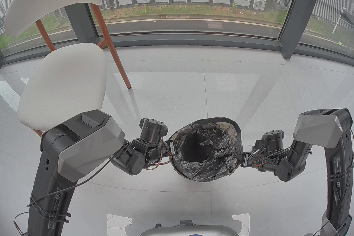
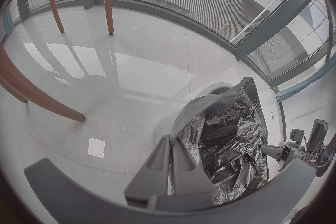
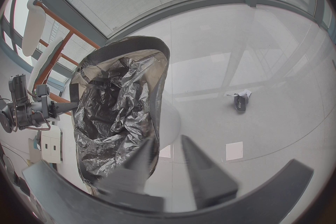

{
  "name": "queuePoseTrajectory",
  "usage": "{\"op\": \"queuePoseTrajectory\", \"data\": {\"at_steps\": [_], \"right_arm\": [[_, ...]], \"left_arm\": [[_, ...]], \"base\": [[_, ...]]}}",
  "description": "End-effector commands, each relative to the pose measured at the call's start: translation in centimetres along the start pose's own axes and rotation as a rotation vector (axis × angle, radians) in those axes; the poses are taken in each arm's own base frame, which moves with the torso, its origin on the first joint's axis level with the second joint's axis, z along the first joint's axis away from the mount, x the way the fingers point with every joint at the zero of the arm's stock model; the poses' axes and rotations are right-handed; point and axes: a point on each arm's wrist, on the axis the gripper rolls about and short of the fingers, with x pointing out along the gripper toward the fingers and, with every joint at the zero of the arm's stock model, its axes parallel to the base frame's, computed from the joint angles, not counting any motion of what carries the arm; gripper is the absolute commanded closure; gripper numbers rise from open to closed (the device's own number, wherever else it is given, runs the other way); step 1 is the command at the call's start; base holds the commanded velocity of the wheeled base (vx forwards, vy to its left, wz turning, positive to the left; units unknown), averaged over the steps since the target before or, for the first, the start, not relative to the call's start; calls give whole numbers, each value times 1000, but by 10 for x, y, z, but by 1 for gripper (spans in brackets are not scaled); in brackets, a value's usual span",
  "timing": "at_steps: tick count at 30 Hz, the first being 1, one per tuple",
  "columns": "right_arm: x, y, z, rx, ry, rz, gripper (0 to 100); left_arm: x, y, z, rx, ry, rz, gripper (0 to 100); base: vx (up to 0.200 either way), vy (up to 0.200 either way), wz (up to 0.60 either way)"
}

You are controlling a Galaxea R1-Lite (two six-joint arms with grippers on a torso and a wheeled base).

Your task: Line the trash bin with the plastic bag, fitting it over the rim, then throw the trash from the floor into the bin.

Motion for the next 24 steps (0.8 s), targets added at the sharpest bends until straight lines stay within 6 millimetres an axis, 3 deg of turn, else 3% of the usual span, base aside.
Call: {"op": "queuePoseTrajectory", "data": {"at_steps": [1, 24], "right_arm": [[-4, 3, 6, 0, -19, 6, 0], [-17, -5, 25, 15, -79, -13, 0]], "left_arm": [[0, 0, 0, -1, 1, 1, 100], [1, -2, 3, -1, -12, -5, 100]], "base": [[0, 0, 0], [0, 0, 0]]}}
